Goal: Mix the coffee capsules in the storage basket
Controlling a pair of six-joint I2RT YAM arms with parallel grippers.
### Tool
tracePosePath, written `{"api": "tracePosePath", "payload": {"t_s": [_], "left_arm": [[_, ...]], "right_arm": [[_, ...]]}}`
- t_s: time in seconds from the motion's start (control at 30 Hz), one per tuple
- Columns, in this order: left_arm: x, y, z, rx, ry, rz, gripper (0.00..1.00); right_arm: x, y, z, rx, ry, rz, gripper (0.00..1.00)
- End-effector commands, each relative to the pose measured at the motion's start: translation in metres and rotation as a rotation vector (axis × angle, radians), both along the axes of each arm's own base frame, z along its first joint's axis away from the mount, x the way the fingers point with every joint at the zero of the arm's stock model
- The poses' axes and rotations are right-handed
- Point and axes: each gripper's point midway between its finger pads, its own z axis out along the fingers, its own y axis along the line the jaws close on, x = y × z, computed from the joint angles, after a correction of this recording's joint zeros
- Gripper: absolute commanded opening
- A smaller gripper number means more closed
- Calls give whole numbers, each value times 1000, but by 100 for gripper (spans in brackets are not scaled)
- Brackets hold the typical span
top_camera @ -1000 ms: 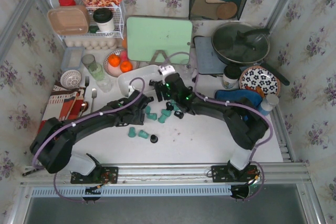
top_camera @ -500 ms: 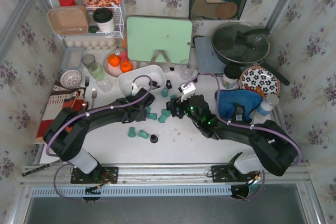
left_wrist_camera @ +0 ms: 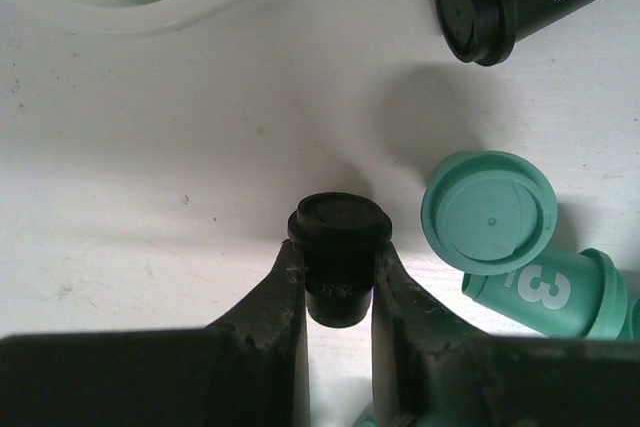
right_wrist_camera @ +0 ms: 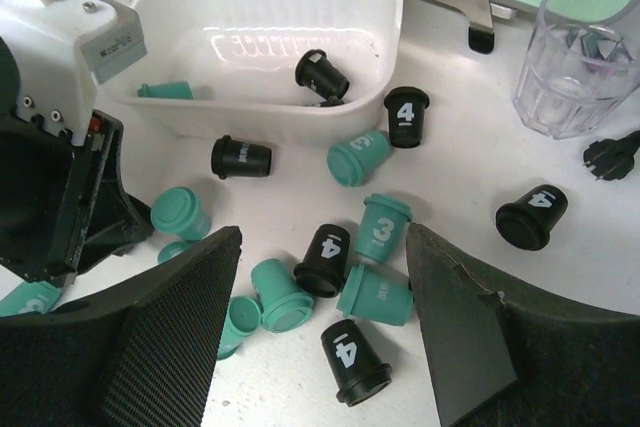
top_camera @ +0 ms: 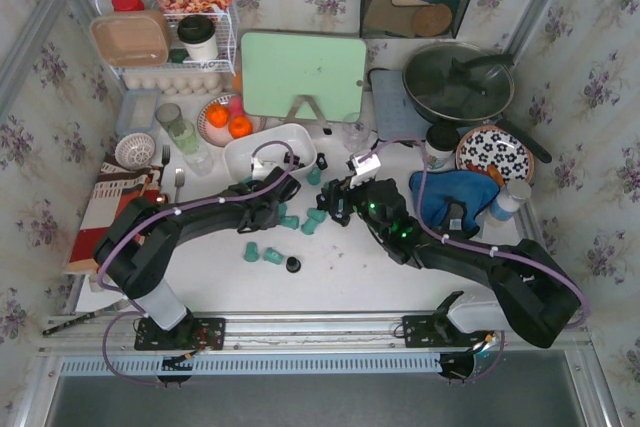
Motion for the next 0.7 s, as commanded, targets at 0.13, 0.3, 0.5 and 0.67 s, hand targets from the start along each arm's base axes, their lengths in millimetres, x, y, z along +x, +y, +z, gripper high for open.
{"api": "tracePosePath", "payload": {"t_s": [0.13,0.3,0.5,0.67], "left_arm": [[11,1,44,7,-60,-20,16],[47,-5,101,-15,-185,-63,19],[105,4,118,-91,-181,-53,20],[134,22,88,-133,-101,2,22]], "right_arm": [[1,-6,18,44,-34,-34,74],[2,-7,17,40,-30,-45,74],[5,-9,11,24,-24,-64,74],[8,-12,6,5,-19,-85,74]]}}
